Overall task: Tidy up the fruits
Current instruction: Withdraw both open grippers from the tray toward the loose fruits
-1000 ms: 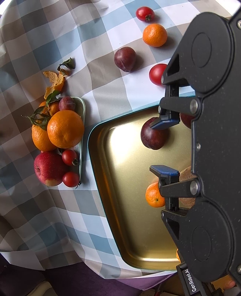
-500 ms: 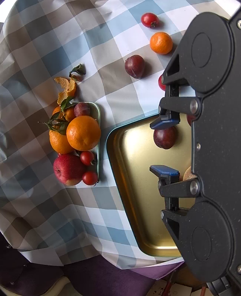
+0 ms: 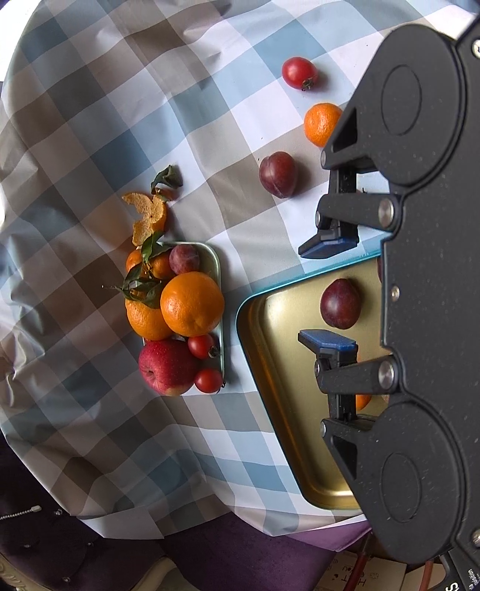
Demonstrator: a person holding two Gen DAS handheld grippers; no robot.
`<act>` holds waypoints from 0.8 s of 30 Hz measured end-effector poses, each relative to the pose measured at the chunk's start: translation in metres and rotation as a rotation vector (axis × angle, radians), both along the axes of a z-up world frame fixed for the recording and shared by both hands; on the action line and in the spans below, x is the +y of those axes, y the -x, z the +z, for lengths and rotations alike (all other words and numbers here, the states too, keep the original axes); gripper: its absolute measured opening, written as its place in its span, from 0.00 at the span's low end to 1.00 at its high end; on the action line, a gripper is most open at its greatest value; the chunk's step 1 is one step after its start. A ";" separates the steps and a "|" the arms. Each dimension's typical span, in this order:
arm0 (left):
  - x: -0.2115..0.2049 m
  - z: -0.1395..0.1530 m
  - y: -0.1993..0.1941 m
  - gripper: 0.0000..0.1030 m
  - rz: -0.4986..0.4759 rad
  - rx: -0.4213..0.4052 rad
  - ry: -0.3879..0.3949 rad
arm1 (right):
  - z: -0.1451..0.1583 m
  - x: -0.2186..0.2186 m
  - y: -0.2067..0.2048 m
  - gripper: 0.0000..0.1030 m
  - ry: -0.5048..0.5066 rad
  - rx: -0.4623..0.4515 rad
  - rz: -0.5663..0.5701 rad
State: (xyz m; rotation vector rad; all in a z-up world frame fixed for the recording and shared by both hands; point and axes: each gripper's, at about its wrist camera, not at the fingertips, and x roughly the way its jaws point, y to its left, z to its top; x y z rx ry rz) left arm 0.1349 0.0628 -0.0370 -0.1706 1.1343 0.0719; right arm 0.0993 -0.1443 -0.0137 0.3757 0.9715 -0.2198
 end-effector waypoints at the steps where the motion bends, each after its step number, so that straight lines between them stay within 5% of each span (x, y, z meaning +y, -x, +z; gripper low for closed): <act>1: -0.004 0.000 0.001 0.49 -0.008 -0.001 0.000 | -0.001 -0.004 0.001 0.50 -0.005 0.005 -0.008; 24: -0.114 -0.001 0.016 0.49 -0.192 -0.036 -0.053 | -0.036 -0.092 0.043 0.50 0.029 0.108 -0.185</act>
